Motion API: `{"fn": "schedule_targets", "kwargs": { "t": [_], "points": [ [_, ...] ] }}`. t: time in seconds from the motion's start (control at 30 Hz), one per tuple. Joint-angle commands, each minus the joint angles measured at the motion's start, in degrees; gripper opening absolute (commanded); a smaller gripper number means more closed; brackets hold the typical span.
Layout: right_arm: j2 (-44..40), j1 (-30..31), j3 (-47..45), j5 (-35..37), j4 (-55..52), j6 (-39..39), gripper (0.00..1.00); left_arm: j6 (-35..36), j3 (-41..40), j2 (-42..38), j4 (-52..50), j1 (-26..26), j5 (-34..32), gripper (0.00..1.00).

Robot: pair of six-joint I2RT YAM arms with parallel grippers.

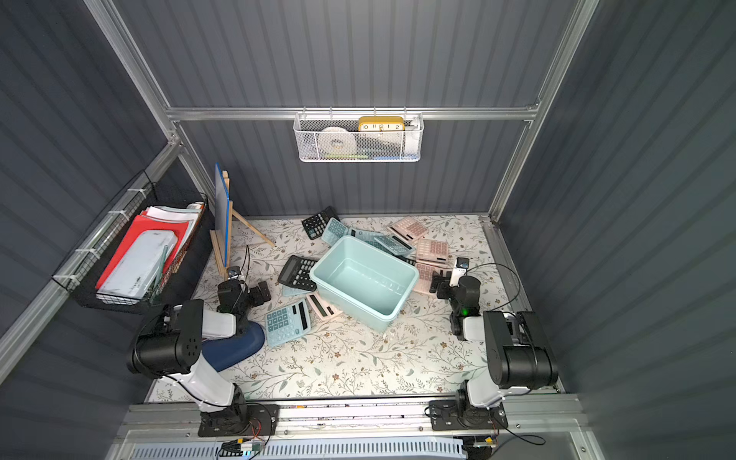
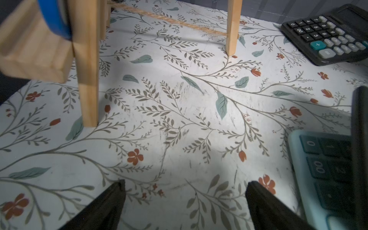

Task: Put the calculator in the storage box
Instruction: Adjust the storage box at the center of the board.

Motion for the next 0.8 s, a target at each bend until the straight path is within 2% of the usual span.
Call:
{"fn": "schedule_targets", "kwargs": {
  "t": [0.0, 0.77],
  "points": [
    [0.33, 0.21, -0.03, -0.46, 1.41, -0.52, 0.99, -0.08, 0.9, 0.01, -0.37, 0.3, 0.58, 0.99],
    [0.42, 0.21, -0.16, -0.47, 1.75, -0.53, 0.99, -0.11, 0.38, -0.32, 0.66, 0.3, -0.65, 0.99]
  ]
}}
